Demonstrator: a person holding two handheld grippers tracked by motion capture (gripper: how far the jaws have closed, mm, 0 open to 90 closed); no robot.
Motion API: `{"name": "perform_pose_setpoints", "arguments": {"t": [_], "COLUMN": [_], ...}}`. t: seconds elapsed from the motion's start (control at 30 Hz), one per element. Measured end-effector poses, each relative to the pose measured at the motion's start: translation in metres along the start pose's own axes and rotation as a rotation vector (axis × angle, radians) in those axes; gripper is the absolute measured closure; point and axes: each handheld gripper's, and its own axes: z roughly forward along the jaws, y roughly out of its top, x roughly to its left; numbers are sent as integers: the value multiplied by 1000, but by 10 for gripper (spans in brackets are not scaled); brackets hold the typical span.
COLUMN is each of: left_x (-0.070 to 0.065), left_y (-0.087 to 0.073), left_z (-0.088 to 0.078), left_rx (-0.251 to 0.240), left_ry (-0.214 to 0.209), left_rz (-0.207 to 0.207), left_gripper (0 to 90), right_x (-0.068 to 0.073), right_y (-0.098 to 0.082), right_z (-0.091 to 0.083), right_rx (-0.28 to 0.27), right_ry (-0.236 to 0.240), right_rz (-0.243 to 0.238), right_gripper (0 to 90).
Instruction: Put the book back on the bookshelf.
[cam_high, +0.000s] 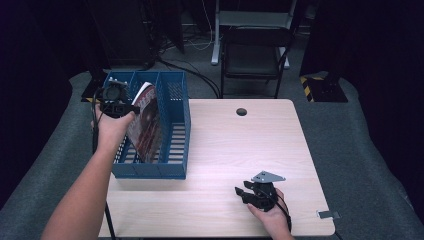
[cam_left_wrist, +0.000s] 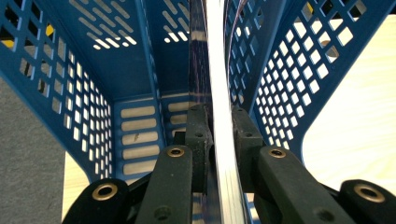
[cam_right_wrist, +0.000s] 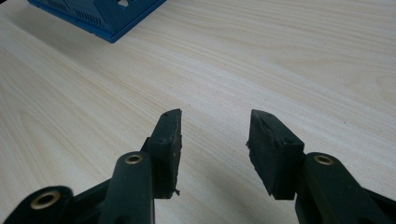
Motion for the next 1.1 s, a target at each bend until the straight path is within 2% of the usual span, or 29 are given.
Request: {"name": "perform_pose_setpoints", "arguments": {"t": [0.23, 0.43, 0.6, 1.1], "left_x": [-1, -2, -4, 2], "left_y": [-1, -4, -7, -17], "left_z": [-11, -17, -19, -25], "left_rx": [2, 17, 27, 33], "left_ry": [-19, -28, -38, -49], "left_rz": [-1, 16, 35, 36], "left_gripper": [791, 791, 788, 782], "right_x": [0, 0, -1, 0], "right_y": [0, 0, 0, 0], "right_z": [0, 0, -1, -2], "right_rx": [6, -1, 1, 0], "right_ry": [3, 2, 5, 2], "right_rz": [-6, -2, -1, -1], "right_gripper": [542, 542, 542, 541]}}
